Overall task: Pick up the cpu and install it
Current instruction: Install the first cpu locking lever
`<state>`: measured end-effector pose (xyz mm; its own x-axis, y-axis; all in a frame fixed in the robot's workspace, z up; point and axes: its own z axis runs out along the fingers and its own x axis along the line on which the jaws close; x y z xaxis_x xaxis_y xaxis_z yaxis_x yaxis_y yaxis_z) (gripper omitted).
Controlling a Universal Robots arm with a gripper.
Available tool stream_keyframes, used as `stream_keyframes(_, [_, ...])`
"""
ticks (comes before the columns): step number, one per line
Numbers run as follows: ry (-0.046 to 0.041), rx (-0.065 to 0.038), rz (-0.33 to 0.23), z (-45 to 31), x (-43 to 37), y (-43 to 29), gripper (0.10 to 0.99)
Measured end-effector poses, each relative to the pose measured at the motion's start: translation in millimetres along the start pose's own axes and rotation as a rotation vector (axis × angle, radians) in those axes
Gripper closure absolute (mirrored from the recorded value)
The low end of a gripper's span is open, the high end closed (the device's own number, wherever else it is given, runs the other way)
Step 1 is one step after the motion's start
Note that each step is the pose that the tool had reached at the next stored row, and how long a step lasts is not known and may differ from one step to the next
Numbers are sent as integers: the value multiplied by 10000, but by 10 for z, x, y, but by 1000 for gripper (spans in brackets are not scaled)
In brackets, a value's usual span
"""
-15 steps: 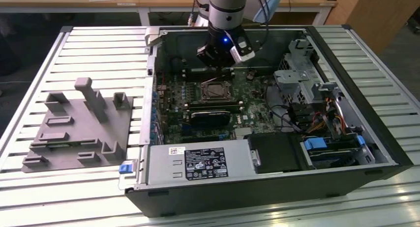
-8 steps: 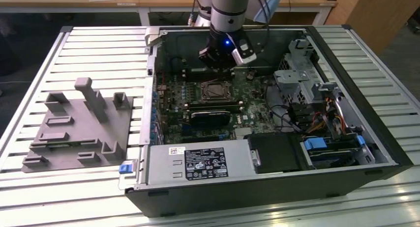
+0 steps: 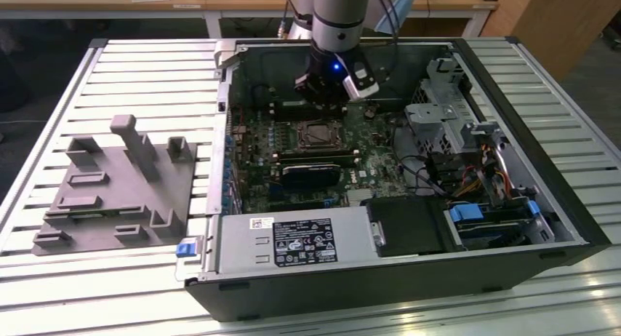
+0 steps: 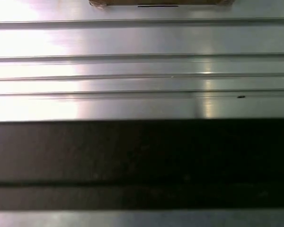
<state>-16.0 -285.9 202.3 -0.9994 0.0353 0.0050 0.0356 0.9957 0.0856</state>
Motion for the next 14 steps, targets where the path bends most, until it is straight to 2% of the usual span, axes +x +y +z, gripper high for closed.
stream_keyframes(6, [6, 81, 0, 43, -2, -6, 980])
stream_keyframes(14, [-4, 73, -1, 42, -4, -3, 980])
